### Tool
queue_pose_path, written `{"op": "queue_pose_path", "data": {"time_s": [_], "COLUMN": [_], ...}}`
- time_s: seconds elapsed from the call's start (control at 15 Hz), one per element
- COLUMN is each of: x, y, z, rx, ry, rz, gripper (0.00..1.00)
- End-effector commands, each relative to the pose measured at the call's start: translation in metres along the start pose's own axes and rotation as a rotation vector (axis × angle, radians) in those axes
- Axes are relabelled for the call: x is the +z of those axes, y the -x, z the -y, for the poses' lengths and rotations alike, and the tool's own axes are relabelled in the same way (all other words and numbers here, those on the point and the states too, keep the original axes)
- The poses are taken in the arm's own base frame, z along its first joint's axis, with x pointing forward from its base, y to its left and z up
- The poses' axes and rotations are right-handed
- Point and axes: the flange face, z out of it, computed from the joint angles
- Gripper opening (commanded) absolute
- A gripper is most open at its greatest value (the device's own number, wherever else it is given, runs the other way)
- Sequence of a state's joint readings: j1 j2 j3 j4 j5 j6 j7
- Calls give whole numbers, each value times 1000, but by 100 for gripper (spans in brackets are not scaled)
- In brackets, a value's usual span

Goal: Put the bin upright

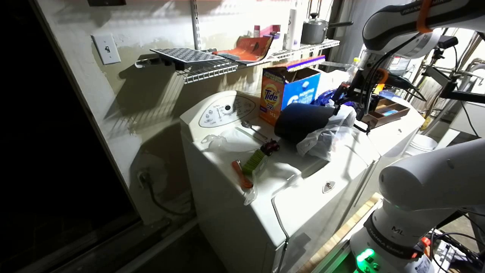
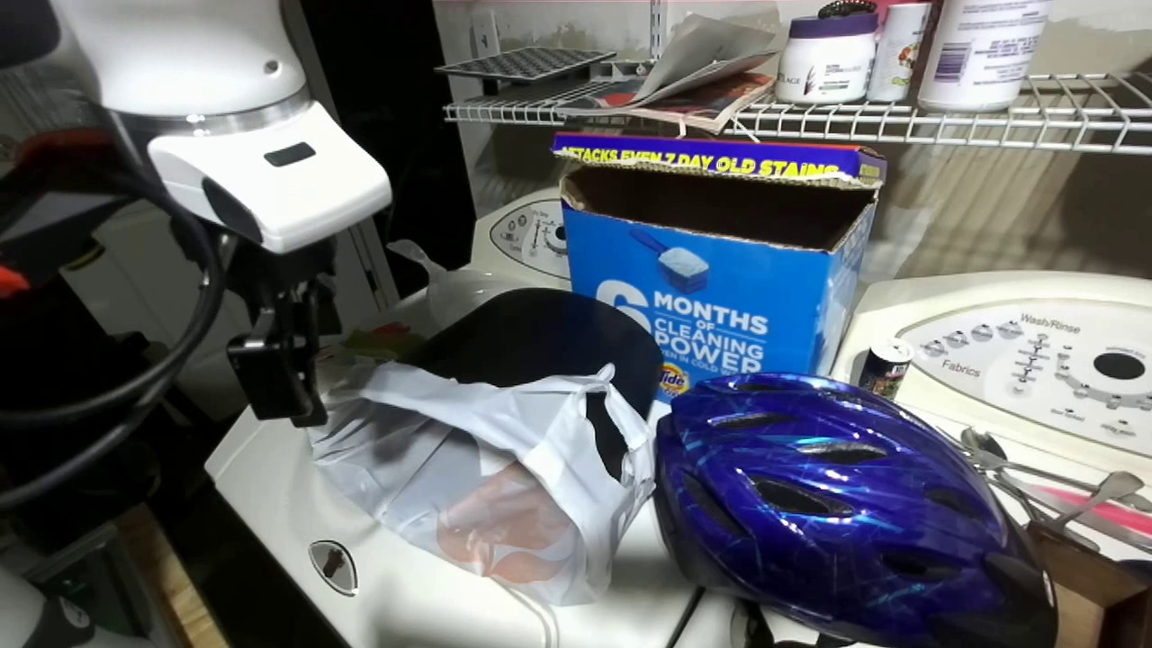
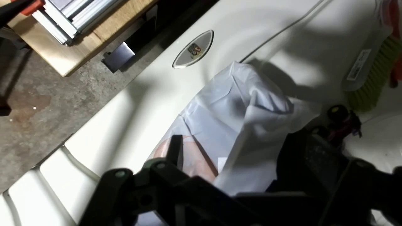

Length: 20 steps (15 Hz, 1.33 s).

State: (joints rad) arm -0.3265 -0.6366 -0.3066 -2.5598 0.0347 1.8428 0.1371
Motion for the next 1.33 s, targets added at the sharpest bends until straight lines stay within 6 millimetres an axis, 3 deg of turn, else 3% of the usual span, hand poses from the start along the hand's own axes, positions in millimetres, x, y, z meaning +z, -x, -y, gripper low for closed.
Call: {"op": "queue_pose_path", "data": {"time_s": [0.0, 0.73, 0.8, 0.87, 1.27], "x": [3, 38, 42, 45, 50], "y": [-17, -56, -59, -60, -65], "z": [-21, -40, -41, -42, -47], "rx": [89, 201, 218, 227, 247], "ry": [-97, -409, -437, -458, -501], "rz": [-33, -32, -23, -18, -10], "gripper": [100, 100, 93, 72, 31]}}
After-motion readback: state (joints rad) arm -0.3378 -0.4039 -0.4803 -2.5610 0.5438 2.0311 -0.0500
